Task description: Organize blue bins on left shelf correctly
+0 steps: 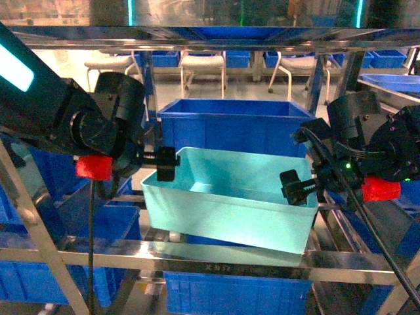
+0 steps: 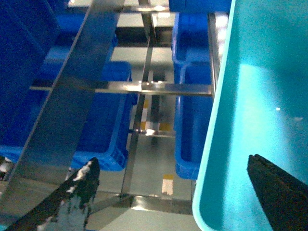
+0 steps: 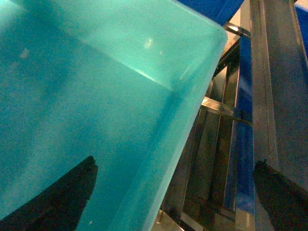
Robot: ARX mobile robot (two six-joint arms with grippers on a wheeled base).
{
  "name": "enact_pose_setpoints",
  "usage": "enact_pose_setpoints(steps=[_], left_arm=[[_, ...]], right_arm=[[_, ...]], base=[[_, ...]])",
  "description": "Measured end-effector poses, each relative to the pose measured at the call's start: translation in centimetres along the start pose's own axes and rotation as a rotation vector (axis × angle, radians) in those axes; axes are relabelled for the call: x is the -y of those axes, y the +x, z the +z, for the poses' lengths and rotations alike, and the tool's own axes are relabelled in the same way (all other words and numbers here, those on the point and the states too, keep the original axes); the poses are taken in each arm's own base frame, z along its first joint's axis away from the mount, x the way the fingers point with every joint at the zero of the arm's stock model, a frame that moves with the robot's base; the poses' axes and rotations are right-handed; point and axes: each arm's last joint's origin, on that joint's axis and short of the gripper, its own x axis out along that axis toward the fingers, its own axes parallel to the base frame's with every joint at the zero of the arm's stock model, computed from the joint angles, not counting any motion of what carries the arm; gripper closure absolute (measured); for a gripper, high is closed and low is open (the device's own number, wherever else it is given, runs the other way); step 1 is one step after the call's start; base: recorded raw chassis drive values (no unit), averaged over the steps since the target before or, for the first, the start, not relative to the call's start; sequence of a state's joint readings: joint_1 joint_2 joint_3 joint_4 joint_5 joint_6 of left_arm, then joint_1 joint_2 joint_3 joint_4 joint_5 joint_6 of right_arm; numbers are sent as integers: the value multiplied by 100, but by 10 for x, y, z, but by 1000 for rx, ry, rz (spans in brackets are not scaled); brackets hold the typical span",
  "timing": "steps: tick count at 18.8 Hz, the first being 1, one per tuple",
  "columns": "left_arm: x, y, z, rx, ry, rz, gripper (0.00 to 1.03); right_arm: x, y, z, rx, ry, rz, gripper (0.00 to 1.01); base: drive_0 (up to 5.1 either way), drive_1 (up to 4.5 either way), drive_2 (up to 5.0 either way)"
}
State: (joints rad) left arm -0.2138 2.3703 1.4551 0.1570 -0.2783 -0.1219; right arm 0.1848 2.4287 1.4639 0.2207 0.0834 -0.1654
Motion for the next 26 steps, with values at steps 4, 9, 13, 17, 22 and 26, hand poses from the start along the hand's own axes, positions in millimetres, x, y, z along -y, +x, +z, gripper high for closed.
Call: enact_pose_setpoints(steps=[4, 9, 13, 17, 22, 26], left_arm=[[-7, -31, 9, 61, -17, -8, 6], [-37, -116, -7, 38, 6, 33, 5], [-68, -183, -23, 24, -50, 53, 5], [-71, -199, -31, 4, -117, -27, 5], [-98, -230, -73, 707, -97, -105, 59], [-109, -249, -114, 675, -78, -109, 101]], right_arm=[[-4, -18, 6, 66, -8, 21, 4], [-19, -85, -1, 39, -45, 75, 3], [-20, -134, -17, 42, -26, 96, 3], [-30, -157, -16, 72, -5, 142, 3], [6, -211, -67, 690, 241, -176, 56], [17, -253, -103, 678, 241, -162, 99]], base=[[0, 0, 0], [0, 0, 0], [0, 0, 0], [0, 0, 0], [0, 0, 0], [0, 0, 0]])
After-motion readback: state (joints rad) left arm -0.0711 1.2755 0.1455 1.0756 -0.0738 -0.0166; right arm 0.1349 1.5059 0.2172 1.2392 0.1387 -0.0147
